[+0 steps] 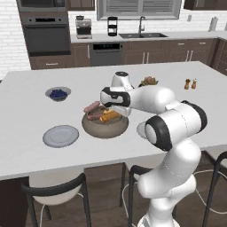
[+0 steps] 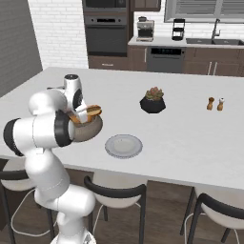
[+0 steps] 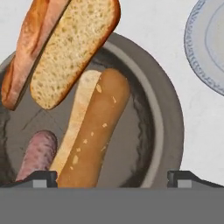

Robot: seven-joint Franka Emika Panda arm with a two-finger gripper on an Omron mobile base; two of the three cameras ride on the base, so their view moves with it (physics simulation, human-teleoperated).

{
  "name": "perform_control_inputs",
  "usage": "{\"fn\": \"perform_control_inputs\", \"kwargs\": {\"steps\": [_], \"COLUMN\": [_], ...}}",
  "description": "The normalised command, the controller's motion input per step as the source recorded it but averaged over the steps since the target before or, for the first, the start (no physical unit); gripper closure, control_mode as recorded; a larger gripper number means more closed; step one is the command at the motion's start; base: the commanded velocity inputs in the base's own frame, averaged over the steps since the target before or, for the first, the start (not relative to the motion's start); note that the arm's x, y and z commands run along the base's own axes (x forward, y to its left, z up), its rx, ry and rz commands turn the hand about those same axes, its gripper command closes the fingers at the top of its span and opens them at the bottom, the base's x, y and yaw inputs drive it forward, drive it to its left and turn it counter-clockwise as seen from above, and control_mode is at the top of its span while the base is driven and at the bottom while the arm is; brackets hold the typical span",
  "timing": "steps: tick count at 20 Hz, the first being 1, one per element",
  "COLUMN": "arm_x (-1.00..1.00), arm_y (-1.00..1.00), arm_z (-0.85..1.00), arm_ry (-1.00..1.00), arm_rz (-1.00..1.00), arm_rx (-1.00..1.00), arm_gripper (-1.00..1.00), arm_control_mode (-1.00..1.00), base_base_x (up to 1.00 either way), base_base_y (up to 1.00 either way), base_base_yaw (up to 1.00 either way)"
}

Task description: Place one bun and one sausage from the bowl on each plate.

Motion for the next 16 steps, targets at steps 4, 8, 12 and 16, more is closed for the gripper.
{"fn": "perform_control_inputs", "kwargs": {"steps": [4,8,12,16], "arm_x": [0.35,0.31,0.22,0.00], "arm_y": [0.27,0.10,0.02,0.00], "arm_z": [-0.24,-0.30,-0.25,-0.26], "arm_ry": [0.01,0.00,0.00,0.00], "arm_rz": [0.00,0.00,0.00,0.00], "arm_rx": [0.00,0.00,0.00,0.00], "arm_gripper": [-1.00,-1.00,-1.00,-1.00], "arm_control_mode": [-1.00,-1.00,-1.00,-1.00], "base_base_x": [0.00,0.00,0.00,0.00], "base_base_y": [0.00,0.00,0.00,0.00], "base_base_yaw": [0.00,0.00,0.00,0.00]}}
